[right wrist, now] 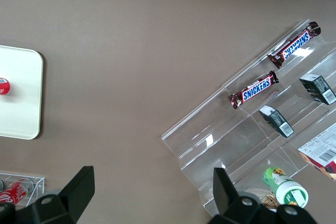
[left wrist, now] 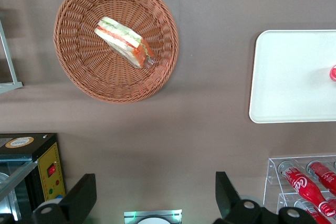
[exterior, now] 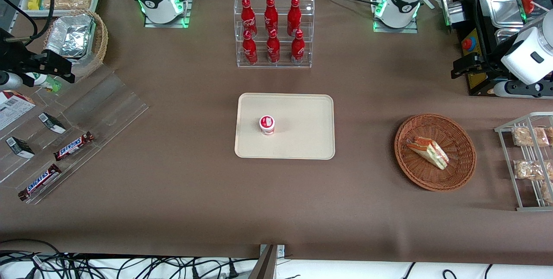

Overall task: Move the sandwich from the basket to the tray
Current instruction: 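Move the left gripper over the sandwich in the wicker basket, then lower the open left gripper around the wrapped sandwich and close it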

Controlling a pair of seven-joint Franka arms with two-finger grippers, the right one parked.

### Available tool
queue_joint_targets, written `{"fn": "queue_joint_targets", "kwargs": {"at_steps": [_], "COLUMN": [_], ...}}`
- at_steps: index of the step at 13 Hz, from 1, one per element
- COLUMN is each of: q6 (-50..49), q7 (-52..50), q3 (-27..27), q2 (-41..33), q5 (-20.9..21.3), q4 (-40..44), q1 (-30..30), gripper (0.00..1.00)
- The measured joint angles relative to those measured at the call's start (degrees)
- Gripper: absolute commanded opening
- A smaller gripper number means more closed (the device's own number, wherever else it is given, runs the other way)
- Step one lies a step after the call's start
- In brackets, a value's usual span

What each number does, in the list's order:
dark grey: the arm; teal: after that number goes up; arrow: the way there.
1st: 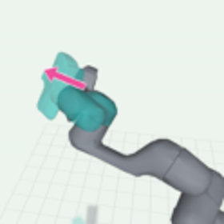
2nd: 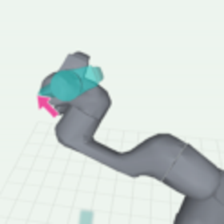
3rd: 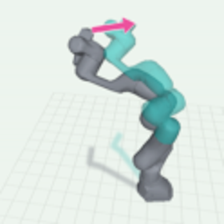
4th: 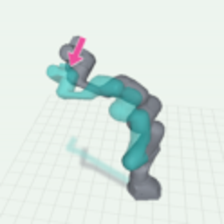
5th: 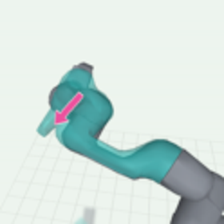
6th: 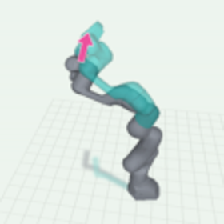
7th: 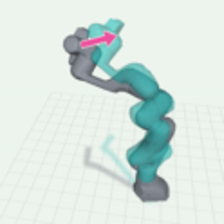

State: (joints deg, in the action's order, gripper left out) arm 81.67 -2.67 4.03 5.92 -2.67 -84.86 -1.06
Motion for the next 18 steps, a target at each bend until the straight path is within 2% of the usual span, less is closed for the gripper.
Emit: {"fn": "queue_joint_targets", "kwargs": {"at_steps": [5,9,18], "q6": [0.0,3.5,20.5], "q7": [0.0,-3.8,-39.0], "q3": [0.0,-0.8,-1.2], "q2": [0.8,5.6,20.7], "q5": [0.1,0.7,8.2], "q4": [-0.4,-0.4,-0.7], "q1": [0.3,-0.2,-1.2], "gripper": [1.00,1.00,1.00]}}
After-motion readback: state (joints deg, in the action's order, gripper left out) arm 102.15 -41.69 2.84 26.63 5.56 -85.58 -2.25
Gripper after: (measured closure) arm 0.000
